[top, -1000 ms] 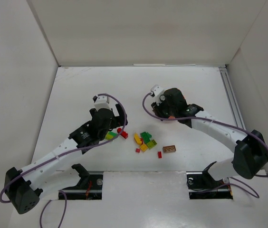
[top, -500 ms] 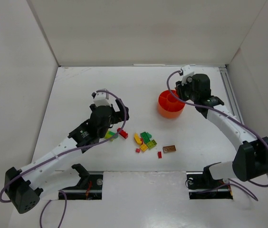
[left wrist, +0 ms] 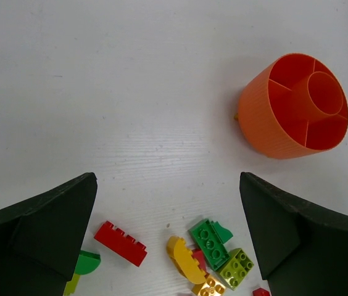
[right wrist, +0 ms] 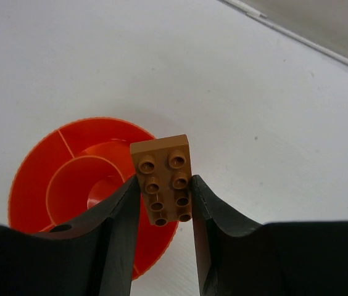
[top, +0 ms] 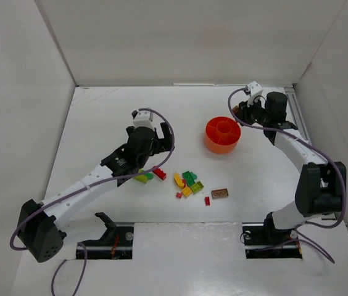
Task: Sort the legos into containers by color
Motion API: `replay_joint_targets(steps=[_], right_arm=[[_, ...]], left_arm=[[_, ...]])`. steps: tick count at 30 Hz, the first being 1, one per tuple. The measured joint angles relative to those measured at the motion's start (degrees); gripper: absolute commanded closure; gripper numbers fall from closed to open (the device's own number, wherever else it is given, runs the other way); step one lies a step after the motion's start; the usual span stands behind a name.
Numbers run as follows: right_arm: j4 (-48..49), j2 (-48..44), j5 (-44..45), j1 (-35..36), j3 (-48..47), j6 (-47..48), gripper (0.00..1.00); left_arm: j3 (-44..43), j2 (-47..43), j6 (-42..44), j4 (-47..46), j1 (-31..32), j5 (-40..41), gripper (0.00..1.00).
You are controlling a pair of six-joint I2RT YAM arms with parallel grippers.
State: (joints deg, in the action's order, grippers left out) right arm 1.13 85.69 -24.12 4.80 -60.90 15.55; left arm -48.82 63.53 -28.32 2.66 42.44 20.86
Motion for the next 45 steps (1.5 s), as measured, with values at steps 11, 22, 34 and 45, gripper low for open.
replay_joint_targets(steps=[11,22,34,45], right_arm=[[2.1,2.8,-10.8,-1.6,2.1,2.5,0.68],[3.3,2.8,-13.4,2.1,2.1,4.3,0.67],[3.6,2.9,-11.2,6.6,2.1,5.3,0.65],[3.6,2.9,-9.9,4.9,2.1,5.0,0.58]], left_arm=[[-0.8,1.9,2.2,-0.4,-0.2,-2.3,0.00],[-0.8,2.3,2.6,-0.8,-0.2,-2.7,0.00],[-0.8,2.2,2.6,-1.1,-0.2,-2.9,0.00],[-0.8,2.2,2.6,-1.1,-0.2,-3.3,0.00]])
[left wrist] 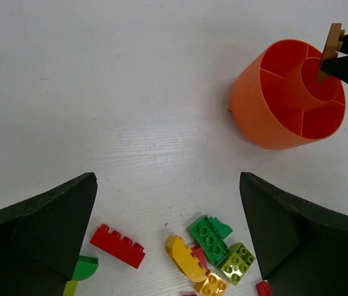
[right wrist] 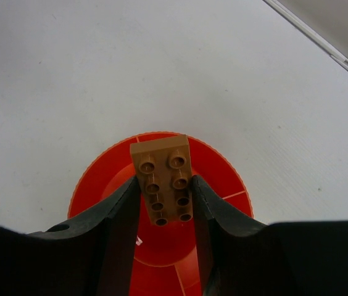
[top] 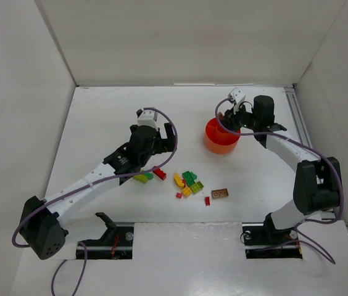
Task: Sort the legos into containers by color
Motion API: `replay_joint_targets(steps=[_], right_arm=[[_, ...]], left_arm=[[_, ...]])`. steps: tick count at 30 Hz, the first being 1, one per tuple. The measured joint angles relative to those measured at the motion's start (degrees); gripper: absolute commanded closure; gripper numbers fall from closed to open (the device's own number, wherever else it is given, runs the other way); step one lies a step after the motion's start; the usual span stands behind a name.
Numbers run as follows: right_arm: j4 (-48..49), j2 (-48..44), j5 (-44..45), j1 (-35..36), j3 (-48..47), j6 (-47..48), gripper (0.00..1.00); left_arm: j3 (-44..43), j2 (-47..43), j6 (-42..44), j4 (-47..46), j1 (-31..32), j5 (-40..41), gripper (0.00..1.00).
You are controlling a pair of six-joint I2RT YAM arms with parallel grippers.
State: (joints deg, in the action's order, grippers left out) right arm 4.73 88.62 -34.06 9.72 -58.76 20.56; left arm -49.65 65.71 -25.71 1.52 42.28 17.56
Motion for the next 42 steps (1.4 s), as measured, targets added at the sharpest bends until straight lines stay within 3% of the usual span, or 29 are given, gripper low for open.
replay_joint_targets(steps=[17,18,20,21,28,34,37,42], right_arm=[[-2.6,-4.4,7.5,0.5,4.8,-2.8,0.28],[-4.1,-6.1,9.7,1.5,4.8,-2.8,0.18],[-8.2,-9.4,13.7,4.2,4.3,-3.1,0.12],[-11.5,-11.0,16.5,6.4,3.7,-3.4,0.01],[-31.0,-16.3,30.6,21.6,1.5,-8.5,0.00],[-48.2,-14.4,41.4,36.8,0.5,-21.0,0.00],[-54.5,-11.5,45.9,40.3,0.4,-28.8,0.00],[-58.5,-12.3,46.2,41.7,3.7,-37.9,0.00]], left_arm=[[0.0,-1.3,-0.5,1.0,0.0,-2.4,0.00],[0.0,-1.7,-0.7,1.4,0.0,-2.6,0.00],[0.0,-2.3,-1.2,1.8,0.0,-3.0,0.00],[0.0,-2.7,-1.6,2.1,0.0,-3.3,0.00],[1.4,-5.4,-4.3,4.1,0.0,-5.3,0.00],[4.2,-7.6,-7.9,7.3,0.0,-7.1,0.00],[4.9,-8.5,-8.9,8.7,0.0,-8.0,0.00],[5.1,-10.7,-9.6,11.4,0.0,-8.8,0.00]])
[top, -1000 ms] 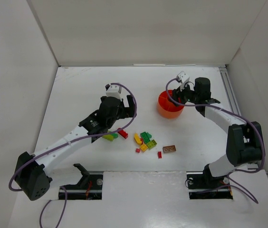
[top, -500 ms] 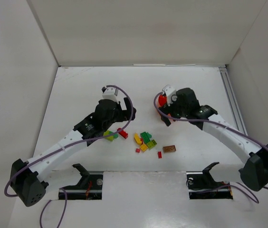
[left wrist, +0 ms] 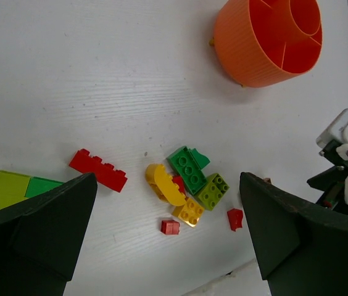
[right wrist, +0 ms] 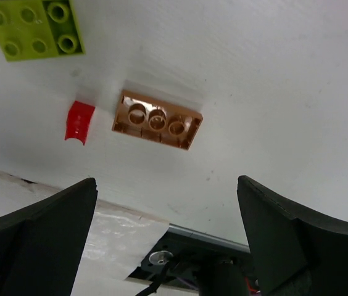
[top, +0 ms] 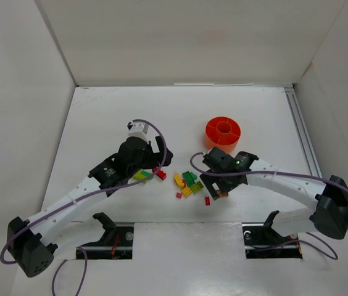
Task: Sort the legos into containers by color
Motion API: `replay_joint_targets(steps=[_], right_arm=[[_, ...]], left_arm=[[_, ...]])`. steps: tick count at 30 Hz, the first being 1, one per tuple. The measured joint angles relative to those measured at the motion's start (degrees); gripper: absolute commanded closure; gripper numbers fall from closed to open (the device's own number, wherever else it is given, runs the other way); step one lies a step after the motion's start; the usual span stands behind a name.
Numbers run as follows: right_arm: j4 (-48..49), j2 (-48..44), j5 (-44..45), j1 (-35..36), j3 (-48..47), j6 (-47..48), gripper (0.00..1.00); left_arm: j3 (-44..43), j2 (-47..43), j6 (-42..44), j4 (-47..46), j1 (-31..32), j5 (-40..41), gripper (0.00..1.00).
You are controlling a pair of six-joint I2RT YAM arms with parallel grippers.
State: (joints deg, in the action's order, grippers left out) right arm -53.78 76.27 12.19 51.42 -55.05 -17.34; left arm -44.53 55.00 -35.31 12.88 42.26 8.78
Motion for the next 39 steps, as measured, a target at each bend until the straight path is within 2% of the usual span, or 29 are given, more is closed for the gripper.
replay_joint_targets(steps=[7,14,22,31,32,36,39], right_arm=[[-1.6,-0.3,-1.0,1.6,5.4,-7.0,0.00],[-0.8,3.1,1.1,3.0,5.6,-10.6,0.00],[2.1,13.2,7.1,3.0,3.3,-9.2,0.00],[8.0,15.7,10.9,2.4,0.3,-3.6,0.00],[8.9,15.7,10.5,1.7,0.3,-2.6,0.02],[13.5,15.4,7.8,-1.7,1.0,1.4,0.22],[17.6,13.6,4.3,-3.5,3.5,3.6,0.33]], left_arm=[[0.0,-2.3,-0.1,1.8,0.0,-1.4,0.00],[0.0,-2.3,-0.1,2.6,0.0,-2.6,0.00],[0.0,-2.3,-0.1,3.6,0.0,-2.5,0.00],[0.0,-2.3,-0.2,5.0,0.0,-0.8,0.00],[0.0,-2.3,-0.2,5.0,0.0,-0.7,0.00],[0.0,-2.2,-0.4,5.0,0.0,-0.2,0.00],[0.0,-2.1,-0.6,5.1,0.0,0.0,0.00]])
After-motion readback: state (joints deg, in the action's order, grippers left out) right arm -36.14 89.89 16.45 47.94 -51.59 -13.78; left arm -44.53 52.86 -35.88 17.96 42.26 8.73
